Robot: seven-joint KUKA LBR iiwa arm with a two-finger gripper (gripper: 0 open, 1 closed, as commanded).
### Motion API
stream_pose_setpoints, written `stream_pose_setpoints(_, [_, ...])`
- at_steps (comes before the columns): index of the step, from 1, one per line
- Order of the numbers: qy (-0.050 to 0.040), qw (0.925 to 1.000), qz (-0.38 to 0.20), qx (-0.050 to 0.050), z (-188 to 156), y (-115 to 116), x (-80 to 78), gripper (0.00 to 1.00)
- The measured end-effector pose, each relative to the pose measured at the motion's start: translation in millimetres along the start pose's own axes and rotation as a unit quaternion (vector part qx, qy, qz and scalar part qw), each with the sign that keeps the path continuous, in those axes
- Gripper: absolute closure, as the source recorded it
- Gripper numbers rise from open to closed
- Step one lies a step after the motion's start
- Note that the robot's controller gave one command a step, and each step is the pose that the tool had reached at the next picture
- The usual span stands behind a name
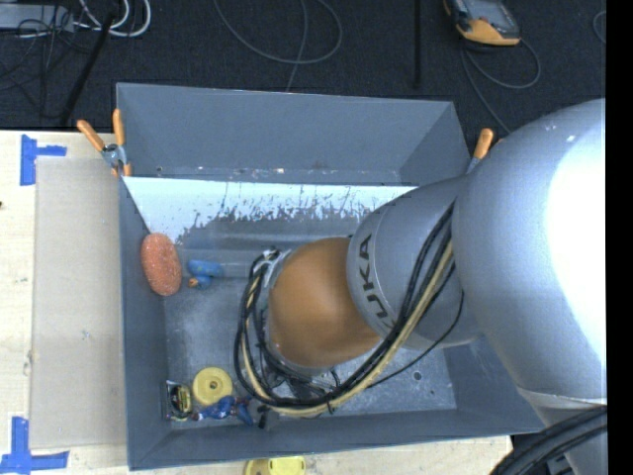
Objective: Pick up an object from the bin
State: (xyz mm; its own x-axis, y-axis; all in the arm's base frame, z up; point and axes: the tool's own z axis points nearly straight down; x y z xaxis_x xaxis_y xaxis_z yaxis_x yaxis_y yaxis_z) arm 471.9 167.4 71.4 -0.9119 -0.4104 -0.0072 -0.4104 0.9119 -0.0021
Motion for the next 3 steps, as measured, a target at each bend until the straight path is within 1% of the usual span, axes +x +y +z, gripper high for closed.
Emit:
stream_pose_setpoints(1, [0.0,1.0,0.001,0.0,0,0,0.0,0.0])
stream_pose_setpoints(2, [-0.0141,0.9999,0.002,0.001,-3,-1,-7.1,0.0])
stream_pose_setpoints(3, [0.0032,0.9994,-0.035,0.0,1,15,-39.3,0.0])
